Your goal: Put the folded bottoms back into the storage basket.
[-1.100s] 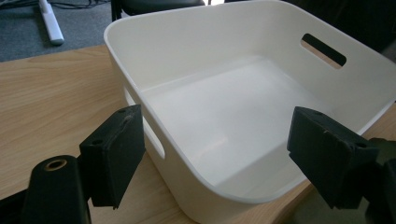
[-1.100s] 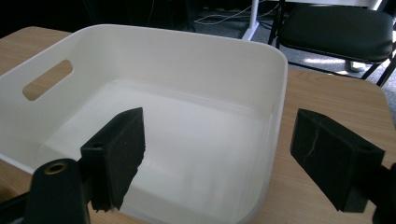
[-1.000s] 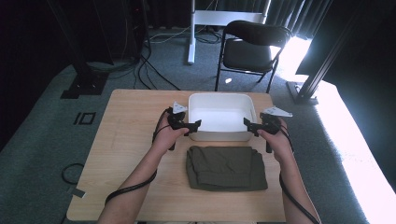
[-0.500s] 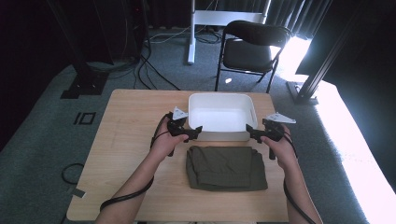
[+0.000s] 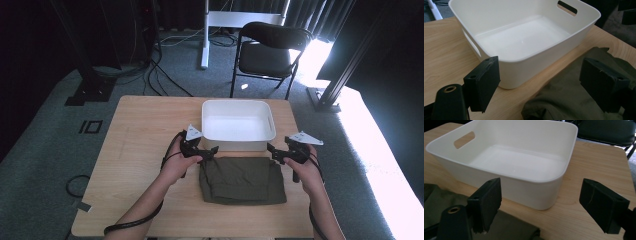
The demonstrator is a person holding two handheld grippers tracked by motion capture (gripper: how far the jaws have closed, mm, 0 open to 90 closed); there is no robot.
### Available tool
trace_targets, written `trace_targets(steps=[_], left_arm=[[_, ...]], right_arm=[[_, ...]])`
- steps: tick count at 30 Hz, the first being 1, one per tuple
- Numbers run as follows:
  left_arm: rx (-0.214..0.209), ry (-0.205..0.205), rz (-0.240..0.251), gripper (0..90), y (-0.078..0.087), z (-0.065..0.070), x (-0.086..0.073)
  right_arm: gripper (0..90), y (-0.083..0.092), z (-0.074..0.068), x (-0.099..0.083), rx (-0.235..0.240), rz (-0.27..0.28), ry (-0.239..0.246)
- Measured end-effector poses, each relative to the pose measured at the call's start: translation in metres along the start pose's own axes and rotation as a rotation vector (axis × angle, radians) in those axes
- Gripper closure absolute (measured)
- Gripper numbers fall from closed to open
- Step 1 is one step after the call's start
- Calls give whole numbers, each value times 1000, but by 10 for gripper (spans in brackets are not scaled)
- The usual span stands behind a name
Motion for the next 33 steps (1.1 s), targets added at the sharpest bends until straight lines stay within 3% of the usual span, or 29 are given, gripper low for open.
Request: trace_targets(steps=[4,6,10,19,23,33], left_arm=[[-10,-24,-11,183,5,8,-5],[-20,-22,-18,170,9,13,-8],[-28,-25,-29,170,13,19,-14],[-55,-50,-83,170,11,35,-38],[-52,-42,-100,169,12,38,-47],[-31,-41,-165,169,13,40,-74]], right_arm=[[177,3,-2,-9,-12,-8,8],[177,6,-5,-20,-16,5,-27],[177,6,-8,-25,-14,7,-42],[177,2,-29,-56,2,-49,-32],[178,-1,-33,-72,-15,-89,-21],[178,0,-34,-100,-36,-148,-67]])
Point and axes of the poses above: each handheld gripper's, and its own axes: y roughly backward along the jaws, x roughly out of its top, z roughly to its right, the point moved 8 cm from there along -y, roughly forward along the jaws, and after that the axes turned 12 degrees about x, right-handed, at the moved point
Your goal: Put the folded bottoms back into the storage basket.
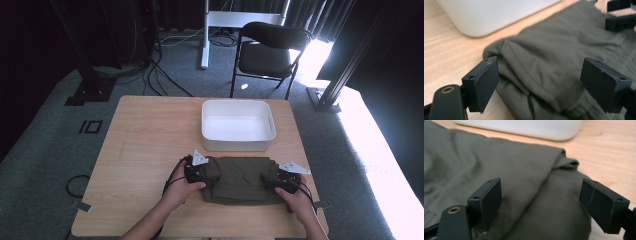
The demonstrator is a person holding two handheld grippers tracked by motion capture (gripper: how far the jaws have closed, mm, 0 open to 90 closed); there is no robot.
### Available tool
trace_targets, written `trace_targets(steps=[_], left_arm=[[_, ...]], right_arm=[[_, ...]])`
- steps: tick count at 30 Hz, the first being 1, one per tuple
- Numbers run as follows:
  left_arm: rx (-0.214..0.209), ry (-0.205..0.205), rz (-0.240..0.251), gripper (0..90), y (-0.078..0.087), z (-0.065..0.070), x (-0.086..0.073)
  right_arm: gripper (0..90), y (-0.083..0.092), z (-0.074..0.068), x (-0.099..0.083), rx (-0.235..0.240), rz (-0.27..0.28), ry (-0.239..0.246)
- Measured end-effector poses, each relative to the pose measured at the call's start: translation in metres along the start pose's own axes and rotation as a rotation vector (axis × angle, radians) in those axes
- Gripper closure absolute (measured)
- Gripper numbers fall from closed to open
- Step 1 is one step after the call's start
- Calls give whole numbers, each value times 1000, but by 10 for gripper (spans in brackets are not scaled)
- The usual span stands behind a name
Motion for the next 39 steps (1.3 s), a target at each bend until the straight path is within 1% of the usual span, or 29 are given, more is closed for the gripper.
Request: trace_targets(steps=[2,6,7,9,10,11,12,13,15,17,21,23,24,25,26,28,32,33,35,36,37,38,39], left_arm=[[3,1,-14,170,-2,1,-5],[8,20,-16,170,-3,0,-9],[12,28,-14,170,-3,0,-9],[3,34,-1,170,-6,-1,-11],[-2,39,-5,170,-6,-2,-13],[-8,64,-11,170,-7,-2,-14],[-17,79,-12,170,-8,-3,-15],[-25,88,-10,170,-9,-3,-16],[-29,96,-5,170,-10,-4,-17],[-30,116,-7,170,-12,-4,-18],[-44,153,-16,171,-18,-2,-21],[-51,162,-30,175,-20,-1,-23],[-58,176,-42,181,-21,0,-25],[-55,180,-40,181,-23,1,-26],[-52,173,-31,185,-24,2,-25],[-46,167,-31,213,-24,3,-25],[-31,141,-13,260,-28,6,-24],[-27,134,-5,280,-29,8,-23],[-16,119,11,340,-30,11,-23],[-13,115,19,369,-31,12,-23],[-10,112,21,417,-32,13,-22],[-9,102,19,459,-32,14,-22],[-11,98,20,494,-33,15,-21]], right_arm=[[177,0,2,-3,-5,1,-22],[177,-1,3,-7,1,-6,-50],[177,-1,4,-8,-1,-13,-50],[177,-3,4,-10,-2,-27,-39],[177,-4,5,-10,-1,-31,-42],[177,-4,5,-11,1,-36,-41],[177,-5,5,-11,5,-38,-46],[177,-5,5,-11,6,-40,-44],[177,-5,5,-11,9,-41,-41],[176,-5,5,-10,11,-42,-41],[166,-7,3,-10,9,-52,-25],[163,-7,3,-10,6,-57,-18],[163,-8,3,-10,8,-57,-19],[163,-8,3,-10,9,-56,-20],[165,-8,2,-11,5,-60,-16],[178,-9,1,-11,4,-66,-3],[261,-10,-4,-10,5,-66,21],[302,-10,-5,-10,11,-64,26],[399,-11,-9,-9,47,-58,48],[464,-11,-10,-9,61,-56,54],[531,-11,-12,-9,81,-52,57],[593,-11,-14,-8,95,-47,44],[654,-13,-17,-8,116,-47,42]])
Point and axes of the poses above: each handheld gripper's, and its own axes: y roughly backward along the jaws, x roughly out of its top, z roughly to its right, the point moved 8 cm from there along -y, roughly forward along the jaws, and after that the axes turned 12 degrees about x, right-handed, at the moved point
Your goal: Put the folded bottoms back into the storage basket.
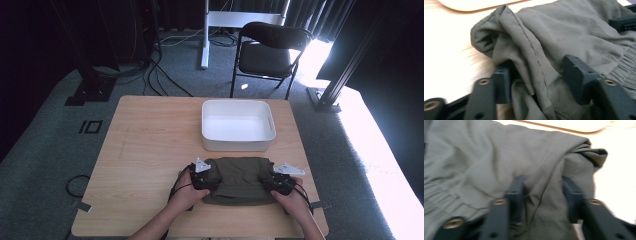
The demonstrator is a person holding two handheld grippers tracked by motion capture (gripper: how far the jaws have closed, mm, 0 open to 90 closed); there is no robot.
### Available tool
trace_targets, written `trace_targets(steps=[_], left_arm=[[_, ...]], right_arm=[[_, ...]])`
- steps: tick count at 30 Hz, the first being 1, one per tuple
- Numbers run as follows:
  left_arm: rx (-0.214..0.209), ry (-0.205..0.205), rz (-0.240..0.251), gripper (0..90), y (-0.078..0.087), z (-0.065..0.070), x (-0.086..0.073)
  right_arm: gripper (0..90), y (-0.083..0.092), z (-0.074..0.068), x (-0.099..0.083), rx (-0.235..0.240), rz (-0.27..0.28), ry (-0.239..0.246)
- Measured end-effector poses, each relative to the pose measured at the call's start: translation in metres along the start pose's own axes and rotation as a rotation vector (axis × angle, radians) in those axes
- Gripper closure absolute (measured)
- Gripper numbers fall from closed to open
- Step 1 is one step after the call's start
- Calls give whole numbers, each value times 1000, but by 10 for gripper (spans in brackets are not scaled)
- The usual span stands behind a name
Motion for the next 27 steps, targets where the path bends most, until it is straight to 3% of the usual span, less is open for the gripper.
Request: trace_targets(steps=[3,5,10,18,27], left_arm=[[-2,-40,1,596,-2,0,2],[-12,-55,9,643,-2,-2,3],[-46,-30,36,727,-1,-6,7],[-65,-26,74,750,11,-8,19],[-84,7,114,750,29,-12,35]], right_arm=[[761,-2,-3,2,16,-10,-29],[779,-3,-4,3,13,-11,-35],[804,1,-4,4,32,-2,-73],[810,12,-10,18,60,34,-72],[811,30,-21,38,90,86,-54]])
Point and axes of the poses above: each handheld gripper's, and its own axes: y roughly backward along the jaws, x roughly out of its top, z roughly to its right, the point moved 8 cm from there along -y, roughly forward along the jaws, and after that the axes turned 12 degrees about x, right-handed, at the moved point
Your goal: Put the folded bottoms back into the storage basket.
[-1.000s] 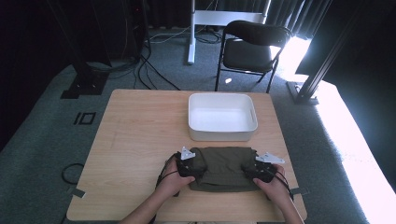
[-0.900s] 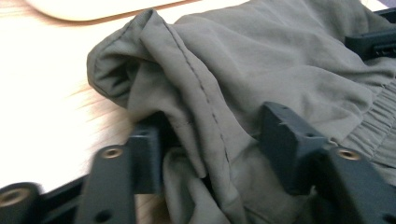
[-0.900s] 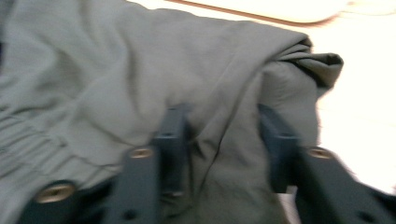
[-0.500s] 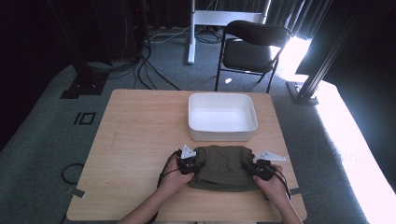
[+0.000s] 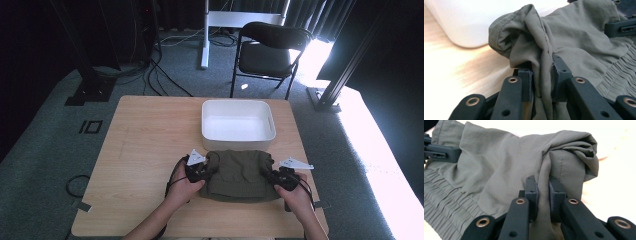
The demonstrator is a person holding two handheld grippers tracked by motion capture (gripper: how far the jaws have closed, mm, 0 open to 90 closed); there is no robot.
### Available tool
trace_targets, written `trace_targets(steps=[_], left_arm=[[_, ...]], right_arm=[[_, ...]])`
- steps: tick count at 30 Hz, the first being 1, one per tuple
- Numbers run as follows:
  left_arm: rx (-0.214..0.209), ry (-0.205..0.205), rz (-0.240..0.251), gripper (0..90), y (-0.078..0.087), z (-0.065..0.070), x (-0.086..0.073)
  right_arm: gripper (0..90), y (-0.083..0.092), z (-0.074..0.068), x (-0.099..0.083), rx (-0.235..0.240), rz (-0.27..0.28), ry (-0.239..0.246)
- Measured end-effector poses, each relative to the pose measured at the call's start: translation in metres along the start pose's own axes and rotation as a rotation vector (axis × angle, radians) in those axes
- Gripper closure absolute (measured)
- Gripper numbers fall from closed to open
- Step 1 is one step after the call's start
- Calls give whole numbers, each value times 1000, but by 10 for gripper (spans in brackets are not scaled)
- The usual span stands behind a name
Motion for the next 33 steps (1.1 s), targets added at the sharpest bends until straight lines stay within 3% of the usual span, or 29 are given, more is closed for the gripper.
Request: trace_targets(steps=[15,33], left_arm=[[-17,7,71,751,19,-1,34],[-22,-12,124,753,30,-7,74]], right_arm=[[812,23,-13,36,46,87,19],[812,33,-13,71,58,166,30]])
Point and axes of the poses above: each handheld gripper's, and its own axes: y roughly backward along the jaws, x roughly out of its top, z roughly to its right, the point moved 8 cm from there along -y, roughly forward along the jaws, and after that the axes turned 12 degrees about x, right-handed, at the moved point
